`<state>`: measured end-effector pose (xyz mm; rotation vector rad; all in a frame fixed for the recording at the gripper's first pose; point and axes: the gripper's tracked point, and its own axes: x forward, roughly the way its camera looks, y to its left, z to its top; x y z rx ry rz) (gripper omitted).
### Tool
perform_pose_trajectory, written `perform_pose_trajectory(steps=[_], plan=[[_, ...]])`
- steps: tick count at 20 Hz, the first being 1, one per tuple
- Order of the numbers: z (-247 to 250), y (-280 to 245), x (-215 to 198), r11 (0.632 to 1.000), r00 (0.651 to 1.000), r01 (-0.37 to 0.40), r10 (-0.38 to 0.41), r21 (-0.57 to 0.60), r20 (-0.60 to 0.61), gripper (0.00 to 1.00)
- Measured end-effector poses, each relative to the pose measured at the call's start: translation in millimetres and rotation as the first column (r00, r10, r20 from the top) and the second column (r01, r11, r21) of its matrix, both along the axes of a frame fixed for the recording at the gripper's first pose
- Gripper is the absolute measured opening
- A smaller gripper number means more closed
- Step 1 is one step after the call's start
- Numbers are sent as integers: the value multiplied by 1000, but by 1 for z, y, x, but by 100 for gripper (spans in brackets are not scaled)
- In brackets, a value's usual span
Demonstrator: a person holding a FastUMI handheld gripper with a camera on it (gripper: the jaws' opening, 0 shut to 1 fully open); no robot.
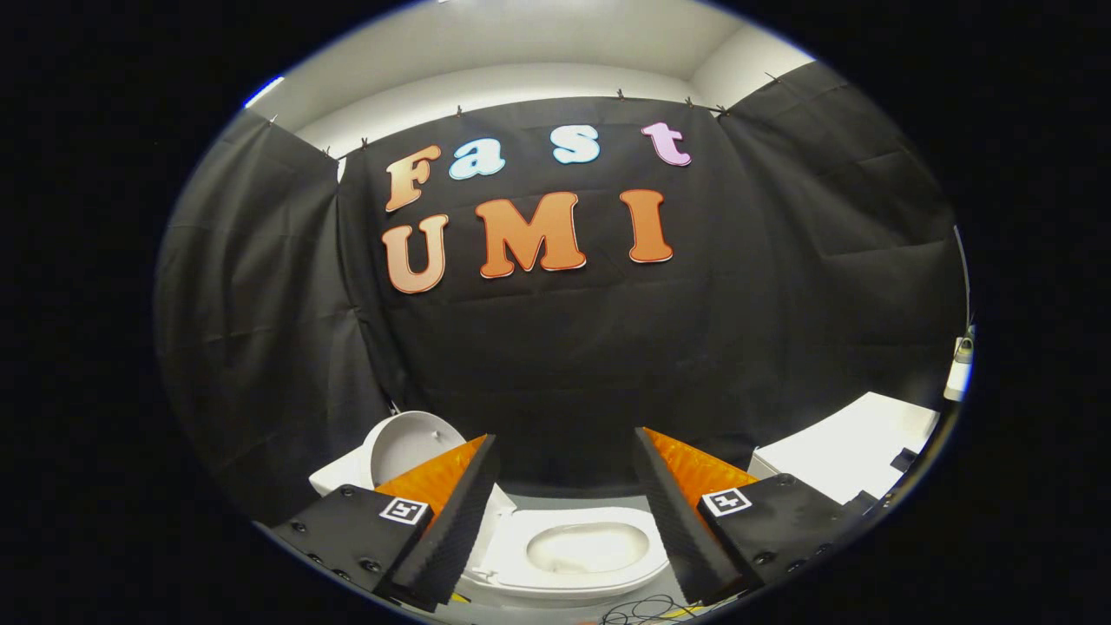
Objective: Open the toilet lid.
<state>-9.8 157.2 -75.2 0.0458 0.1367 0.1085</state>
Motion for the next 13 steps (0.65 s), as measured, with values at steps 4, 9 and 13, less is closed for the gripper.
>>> perform_pose_trajectory(steps=[4, 9, 13], plan=[[0, -1, 1, 1000, 1000, 7, -7, 1, 2, 99], [0, 1, 1, 1000, 1000, 7, -7, -5, 2, 99], [0, 1, 0, 1000, 1000, 7, -7, 2, -1, 99]])
